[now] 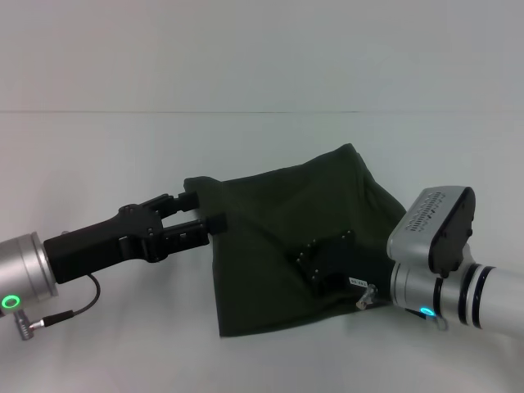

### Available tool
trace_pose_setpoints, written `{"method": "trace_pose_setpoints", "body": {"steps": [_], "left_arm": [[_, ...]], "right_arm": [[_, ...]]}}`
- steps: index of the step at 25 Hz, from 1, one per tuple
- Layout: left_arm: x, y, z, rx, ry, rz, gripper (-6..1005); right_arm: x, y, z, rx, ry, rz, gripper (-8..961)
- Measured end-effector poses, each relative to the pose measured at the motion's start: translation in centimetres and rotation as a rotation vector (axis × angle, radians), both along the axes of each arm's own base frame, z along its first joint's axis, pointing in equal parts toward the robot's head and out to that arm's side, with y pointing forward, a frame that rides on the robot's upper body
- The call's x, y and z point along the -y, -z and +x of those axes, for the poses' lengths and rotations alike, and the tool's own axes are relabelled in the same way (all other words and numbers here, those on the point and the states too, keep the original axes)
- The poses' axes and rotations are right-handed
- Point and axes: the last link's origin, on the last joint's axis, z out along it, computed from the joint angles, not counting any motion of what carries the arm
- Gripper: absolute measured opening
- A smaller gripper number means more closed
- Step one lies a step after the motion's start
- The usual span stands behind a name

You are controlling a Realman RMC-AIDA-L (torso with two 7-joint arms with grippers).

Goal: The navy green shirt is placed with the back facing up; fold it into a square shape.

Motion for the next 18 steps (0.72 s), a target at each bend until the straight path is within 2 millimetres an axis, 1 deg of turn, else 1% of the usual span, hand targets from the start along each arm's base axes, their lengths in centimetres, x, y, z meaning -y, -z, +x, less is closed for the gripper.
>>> {"method": "trace_pose_setpoints", "body": {"steps": [3, 6, 9, 13, 18], "left_arm": [[-0.1, 0.1, 0.0, -0.008, 0.0, 0.002, 901], [-0.3, 0.3, 0.1, -0.024, 0.013, 0.007, 901], [-0.5, 0.8, 0.3, -0.057, 0.038, 0.023, 901], [-0.9, 1.8, 0.4, -0.135, 0.075, 0.034, 900], [-2.0, 4.4, 0.6, -0.26, 0.064, 0.039, 900]], "right_arm": [[0.0, -0.5, 0.1, -0.027, -0.006, 0.012, 24], [0.5, -1.4, -0.2, -0.104, -0.038, 0.025, 26], [1.3, -2.9, 0.1, -0.2, -0.058, 0.065, 29], [2.9, -5.2, 1.5, -0.302, -0.064, 0.131, 32], [5.3, -7.3, 3.9, -0.363, -0.03, 0.209, 36]]}}
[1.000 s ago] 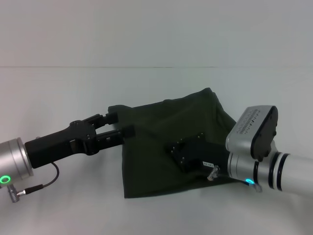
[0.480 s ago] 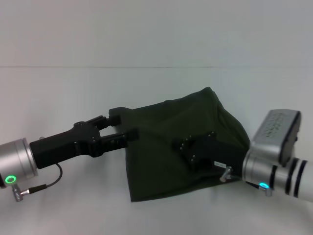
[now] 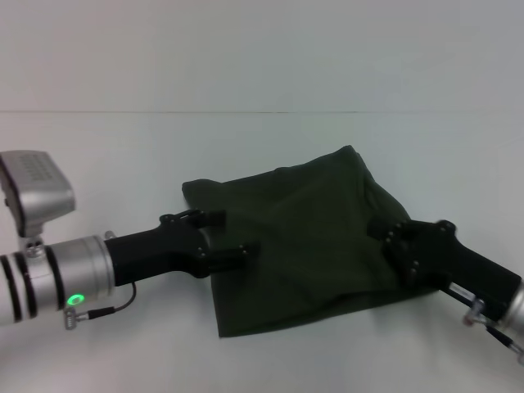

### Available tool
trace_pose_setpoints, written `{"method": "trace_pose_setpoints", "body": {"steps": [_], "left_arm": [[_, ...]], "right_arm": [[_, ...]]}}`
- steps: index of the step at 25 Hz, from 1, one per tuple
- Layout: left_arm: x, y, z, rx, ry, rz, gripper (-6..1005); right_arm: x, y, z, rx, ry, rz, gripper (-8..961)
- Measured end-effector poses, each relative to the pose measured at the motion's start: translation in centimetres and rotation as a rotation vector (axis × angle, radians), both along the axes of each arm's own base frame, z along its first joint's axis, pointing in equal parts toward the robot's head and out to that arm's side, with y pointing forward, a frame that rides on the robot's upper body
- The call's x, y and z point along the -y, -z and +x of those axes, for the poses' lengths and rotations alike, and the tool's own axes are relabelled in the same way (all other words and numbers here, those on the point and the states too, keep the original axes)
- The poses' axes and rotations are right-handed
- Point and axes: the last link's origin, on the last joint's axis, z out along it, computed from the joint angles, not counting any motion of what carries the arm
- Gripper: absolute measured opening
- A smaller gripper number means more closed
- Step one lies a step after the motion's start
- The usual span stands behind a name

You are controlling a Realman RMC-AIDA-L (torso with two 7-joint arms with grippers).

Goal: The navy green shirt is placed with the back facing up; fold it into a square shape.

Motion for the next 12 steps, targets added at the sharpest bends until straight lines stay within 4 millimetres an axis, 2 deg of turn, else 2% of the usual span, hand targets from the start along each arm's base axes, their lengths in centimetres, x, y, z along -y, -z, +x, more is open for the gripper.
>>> {"method": "trace_pose_setpoints", "body": {"steps": [5, 12], "left_arm": [[-0.8, 2.0, 0.5, -0.081, 0.023, 0.021, 900], [-2.2, 3.1, 0.1, -0.159, -0.036, 0.055, 899]], "right_arm": [[1.9, -1.0, 1.8, -0.022, 0.047, 0.036, 40], [3.0, -1.7, 2.5, -0.039, 0.055, 0.051, 46]]}}
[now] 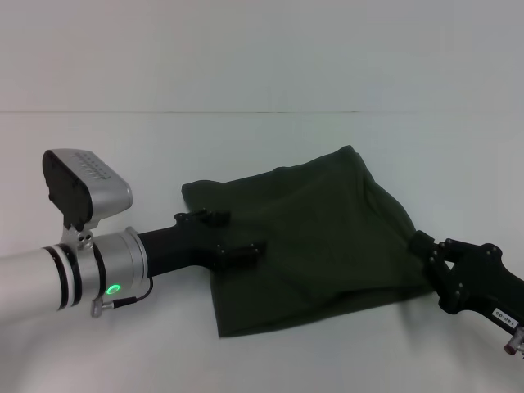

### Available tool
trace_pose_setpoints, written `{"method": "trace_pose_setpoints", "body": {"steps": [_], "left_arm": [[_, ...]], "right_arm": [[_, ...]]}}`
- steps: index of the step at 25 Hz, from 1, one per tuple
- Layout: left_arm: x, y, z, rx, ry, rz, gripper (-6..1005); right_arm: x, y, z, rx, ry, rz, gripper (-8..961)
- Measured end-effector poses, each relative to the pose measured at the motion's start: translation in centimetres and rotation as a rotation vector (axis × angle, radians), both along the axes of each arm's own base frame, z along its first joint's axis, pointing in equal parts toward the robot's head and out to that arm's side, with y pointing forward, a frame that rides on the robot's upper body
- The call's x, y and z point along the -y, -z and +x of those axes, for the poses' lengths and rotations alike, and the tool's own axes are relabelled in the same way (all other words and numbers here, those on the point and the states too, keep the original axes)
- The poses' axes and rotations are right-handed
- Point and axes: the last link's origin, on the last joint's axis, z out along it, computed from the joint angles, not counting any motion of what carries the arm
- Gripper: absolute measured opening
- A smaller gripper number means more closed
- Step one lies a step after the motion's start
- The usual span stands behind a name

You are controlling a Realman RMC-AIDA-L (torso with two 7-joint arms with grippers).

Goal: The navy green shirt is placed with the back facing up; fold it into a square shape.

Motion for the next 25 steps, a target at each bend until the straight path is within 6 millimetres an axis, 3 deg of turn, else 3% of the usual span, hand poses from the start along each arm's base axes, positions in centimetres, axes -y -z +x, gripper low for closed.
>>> {"method": "trace_pose_setpoints", "body": {"steps": [10, 15, 25], "left_arm": [[-0.3, -0.3, -1.1, -0.036, -0.035, 0.052, 851], [0.1, 0.1, -1.7, -0.056, -0.036, 0.046, 635], [1.1, -0.9, -1.0, 0.038, 0.01, 0.033, 567]], "right_arm": [[0.1, -0.2, 0.1, 0.0, 0.001, 0.007, 54], [-0.1, -0.2, 0.0, 0.0, -0.004, 0.008, 58], [-0.2, -0.2, -0.1, 0.0, -0.008, 0.008, 67]]}}
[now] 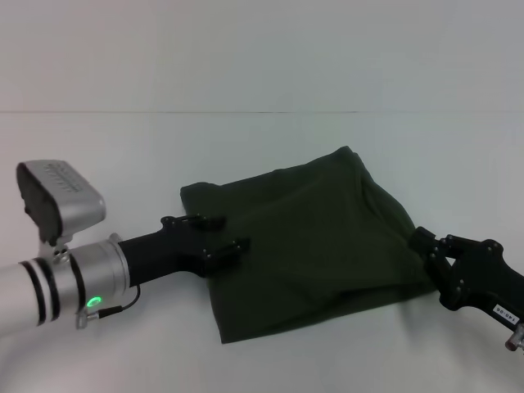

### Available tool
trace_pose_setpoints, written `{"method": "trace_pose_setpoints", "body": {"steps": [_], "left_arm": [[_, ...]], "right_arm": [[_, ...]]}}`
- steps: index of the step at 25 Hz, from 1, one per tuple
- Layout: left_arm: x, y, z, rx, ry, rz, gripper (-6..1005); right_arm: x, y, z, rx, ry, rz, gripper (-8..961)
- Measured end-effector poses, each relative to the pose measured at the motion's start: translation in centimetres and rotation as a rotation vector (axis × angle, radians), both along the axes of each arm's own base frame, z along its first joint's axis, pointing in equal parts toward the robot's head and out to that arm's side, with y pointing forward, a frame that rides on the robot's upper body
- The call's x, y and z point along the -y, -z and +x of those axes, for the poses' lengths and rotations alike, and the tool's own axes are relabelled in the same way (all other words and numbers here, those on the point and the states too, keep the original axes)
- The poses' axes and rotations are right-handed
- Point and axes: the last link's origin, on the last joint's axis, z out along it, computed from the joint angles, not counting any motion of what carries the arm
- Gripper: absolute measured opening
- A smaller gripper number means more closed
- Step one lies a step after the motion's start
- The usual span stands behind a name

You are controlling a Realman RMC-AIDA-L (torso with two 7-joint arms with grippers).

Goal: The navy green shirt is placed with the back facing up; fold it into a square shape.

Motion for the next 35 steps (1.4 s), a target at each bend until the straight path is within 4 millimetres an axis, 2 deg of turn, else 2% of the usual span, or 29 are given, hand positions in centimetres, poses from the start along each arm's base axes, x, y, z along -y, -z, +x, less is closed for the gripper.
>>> {"method": "trace_pose_setpoints", "body": {"steps": [5, 10, 19, 25, 29, 35], "left_arm": [[1.7, -1.1, -0.4, 0.038, 0.064, 0.011, 571], [2.5, -0.7, -1.5, 0.021, 0.048, 0.016, 577], [1.9, 0.7, -1.7, -0.026, 0.019, 0.012, 577], [1.8, 0.6, -1.6, -0.025, 0.015, 0.015, 578], [1.9, -0.9, -1.1, 0.053, 0.043, 0.043, 578], [3.6, -4.4, -0.1, 0.216, 0.152, 0.091, 577]], "right_arm": [[0.0, 0.0, 0.0, 0.0, 0.0, 0.0, 71], [0.0, 0.0, 0.0, 0.0, 0.0, 0.0, 75], [0.1, 0.0, 0.0, 0.001, -0.002, -0.002, 82], [0.0, 0.0, 0.0, 0.005, -0.005, -0.001, 87], [0.2, -0.1, 0.0, 0.0, -0.009, 0.003, 90], [0.7, -0.8, -0.5, 0.022, -0.105, 0.0, 95]]}}
